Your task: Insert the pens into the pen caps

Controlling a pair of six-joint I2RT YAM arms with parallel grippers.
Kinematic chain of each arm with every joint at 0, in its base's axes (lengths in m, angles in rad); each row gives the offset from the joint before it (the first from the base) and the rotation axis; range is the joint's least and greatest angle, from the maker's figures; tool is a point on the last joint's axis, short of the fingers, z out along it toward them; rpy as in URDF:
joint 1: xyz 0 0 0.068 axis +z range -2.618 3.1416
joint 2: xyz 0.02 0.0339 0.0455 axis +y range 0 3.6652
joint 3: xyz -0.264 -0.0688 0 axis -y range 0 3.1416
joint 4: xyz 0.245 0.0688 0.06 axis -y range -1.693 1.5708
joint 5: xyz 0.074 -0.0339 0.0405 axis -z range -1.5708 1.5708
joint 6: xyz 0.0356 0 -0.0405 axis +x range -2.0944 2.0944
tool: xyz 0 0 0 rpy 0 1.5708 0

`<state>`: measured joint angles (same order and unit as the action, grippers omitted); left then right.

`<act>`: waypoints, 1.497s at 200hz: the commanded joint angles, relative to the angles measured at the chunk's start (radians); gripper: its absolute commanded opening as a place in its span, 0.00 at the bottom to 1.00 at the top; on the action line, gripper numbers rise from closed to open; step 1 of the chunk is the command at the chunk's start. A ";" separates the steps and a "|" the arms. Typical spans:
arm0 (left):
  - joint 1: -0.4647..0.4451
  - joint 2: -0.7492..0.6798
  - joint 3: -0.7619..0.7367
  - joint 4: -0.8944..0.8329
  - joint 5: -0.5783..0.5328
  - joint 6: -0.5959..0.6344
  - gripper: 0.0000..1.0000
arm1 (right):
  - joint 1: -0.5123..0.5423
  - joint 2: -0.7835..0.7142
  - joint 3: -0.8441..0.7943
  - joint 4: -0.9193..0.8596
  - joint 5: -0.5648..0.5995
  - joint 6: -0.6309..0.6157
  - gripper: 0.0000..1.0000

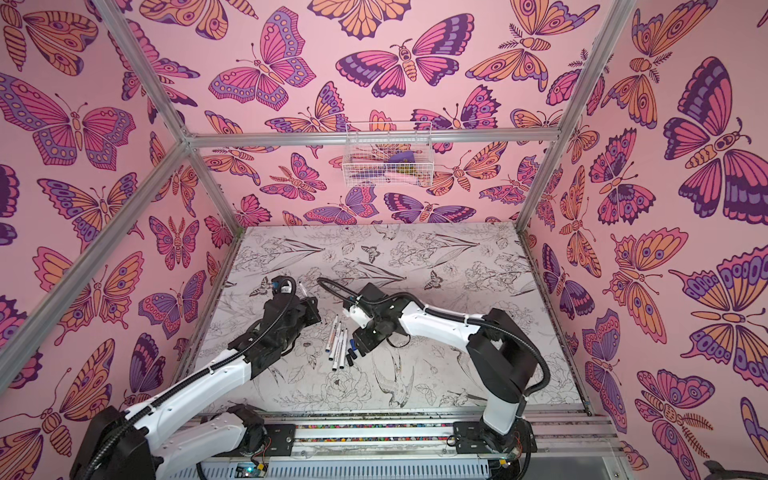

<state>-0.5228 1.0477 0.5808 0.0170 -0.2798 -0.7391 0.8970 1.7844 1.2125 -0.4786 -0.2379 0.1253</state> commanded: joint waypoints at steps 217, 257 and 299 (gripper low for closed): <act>0.006 -0.103 -0.055 -0.041 -0.056 -0.028 0.00 | 0.033 0.304 0.273 -0.178 0.276 -0.033 0.30; 0.006 -0.099 -0.044 -0.041 -0.042 -0.014 0.00 | 0.033 0.323 0.283 -0.184 0.303 -0.013 0.21; 0.006 -0.064 -0.025 0.015 0.093 0.059 0.00 | -0.050 0.192 0.255 -0.124 0.258 0.075 0.04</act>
<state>-0.5228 0.9634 0.5392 -0.0055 -0.2855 -0.7437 0.9173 2.0712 1.4837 -0.6220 0.0429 0.1337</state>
